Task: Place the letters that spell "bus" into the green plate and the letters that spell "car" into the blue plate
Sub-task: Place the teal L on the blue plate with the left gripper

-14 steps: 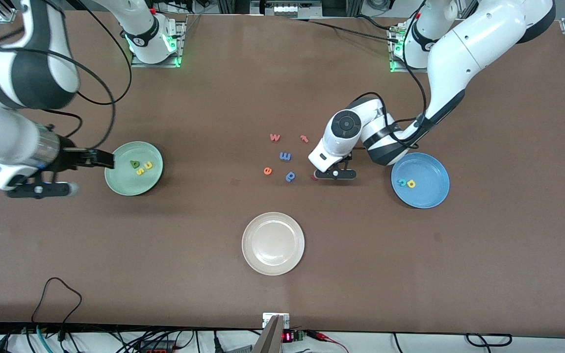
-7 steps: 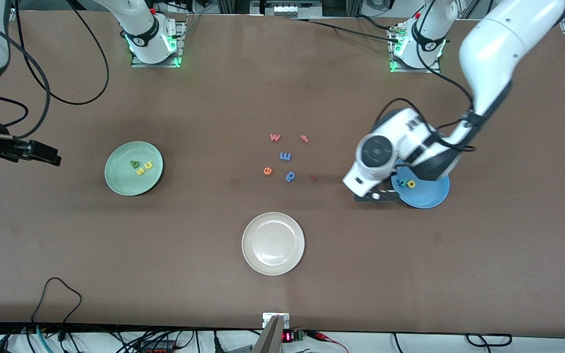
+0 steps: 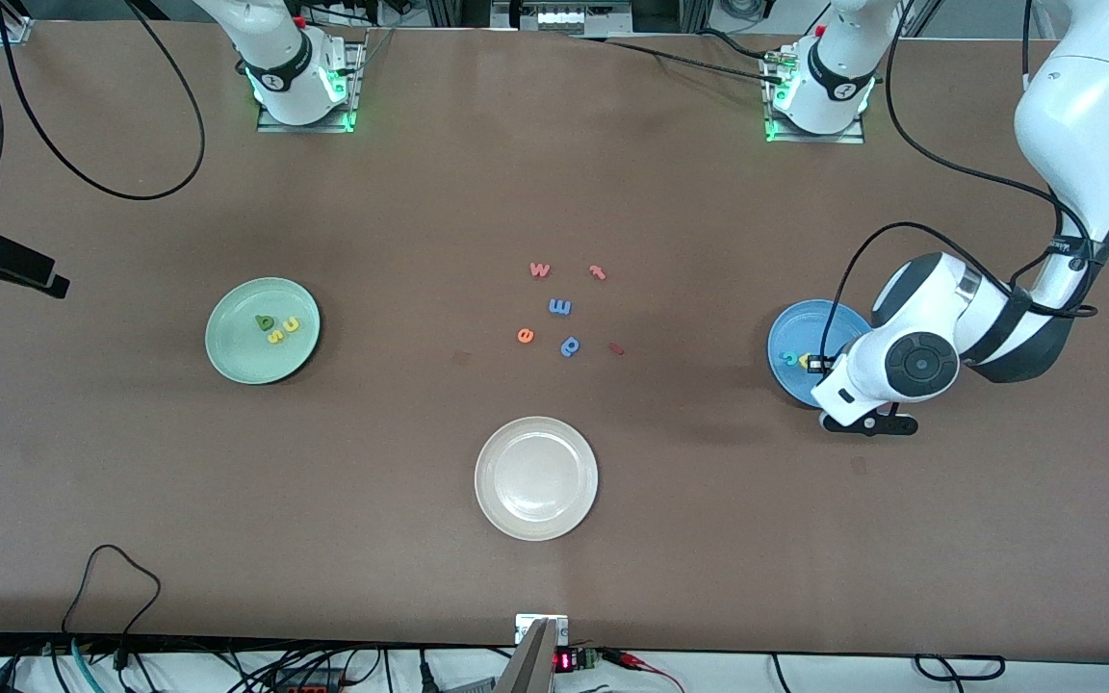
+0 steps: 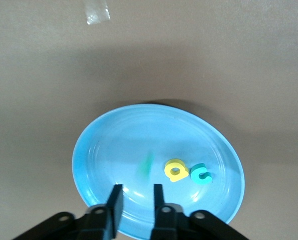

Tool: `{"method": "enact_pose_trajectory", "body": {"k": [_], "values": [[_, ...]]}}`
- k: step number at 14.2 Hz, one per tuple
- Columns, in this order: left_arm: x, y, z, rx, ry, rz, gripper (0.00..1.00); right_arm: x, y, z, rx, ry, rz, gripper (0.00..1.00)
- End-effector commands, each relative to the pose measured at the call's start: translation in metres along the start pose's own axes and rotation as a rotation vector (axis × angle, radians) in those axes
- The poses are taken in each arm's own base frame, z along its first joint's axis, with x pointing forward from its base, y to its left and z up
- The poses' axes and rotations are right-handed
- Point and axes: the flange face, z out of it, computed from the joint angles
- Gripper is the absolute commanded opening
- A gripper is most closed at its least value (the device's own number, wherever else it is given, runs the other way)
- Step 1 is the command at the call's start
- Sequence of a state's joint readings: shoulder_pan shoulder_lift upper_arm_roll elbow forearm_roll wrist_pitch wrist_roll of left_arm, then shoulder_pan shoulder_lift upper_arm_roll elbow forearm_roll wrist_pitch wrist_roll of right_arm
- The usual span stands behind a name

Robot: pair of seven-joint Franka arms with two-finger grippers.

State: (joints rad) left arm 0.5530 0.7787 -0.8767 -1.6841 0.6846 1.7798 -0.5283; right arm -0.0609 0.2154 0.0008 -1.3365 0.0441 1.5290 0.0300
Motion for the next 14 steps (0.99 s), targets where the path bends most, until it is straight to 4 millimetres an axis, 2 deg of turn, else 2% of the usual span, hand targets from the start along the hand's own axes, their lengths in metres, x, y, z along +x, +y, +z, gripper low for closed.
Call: {"method": "enact_pose_trajectory", "body": {"k": [1,4,6,8,10,12,14], "values": [[-0.007,0.004,-0.011,0.020,-0.001,0.024,1.00,-0.015,0.000,0.003,-0.032,-0.003,0.004,1.00],[-0.015,0.019,-0.042,0.012,0.015,0.040,1.00,-0.015,0.010,0.002,-0.035,0.000,-0.023,1.00],[-0.016,0.011,-0.092,-0.006,0.029,0.017,1.00,-0.021,0.009,0.004,-0.035,-0.007,-0.043,1.00],[-0.018,-0.007,-0.123,-0.032,-0.009,-0.022,1.00,-0.044,0.013,0.015,-0.029,0.025,-0.040,1.00],[-0.023,-0.014,-0.163,-0.081,-0.010,-0.022,1.00,-0.052,0.014,0.019,-0.029,0.045,-0.043,1.00],[-0.026,-0.018,-0.181,-0.125,-0.004,-0.007,1.00,-0.056,0.013,0.014,-0.046,0.049,-0.045,1.00],[-0.041,-0.018,-0.211,-0.155,0.017,0.031,1.00,-0.068,0.013,0.005,-0.044,0.023,-0.038,1.00]]}}
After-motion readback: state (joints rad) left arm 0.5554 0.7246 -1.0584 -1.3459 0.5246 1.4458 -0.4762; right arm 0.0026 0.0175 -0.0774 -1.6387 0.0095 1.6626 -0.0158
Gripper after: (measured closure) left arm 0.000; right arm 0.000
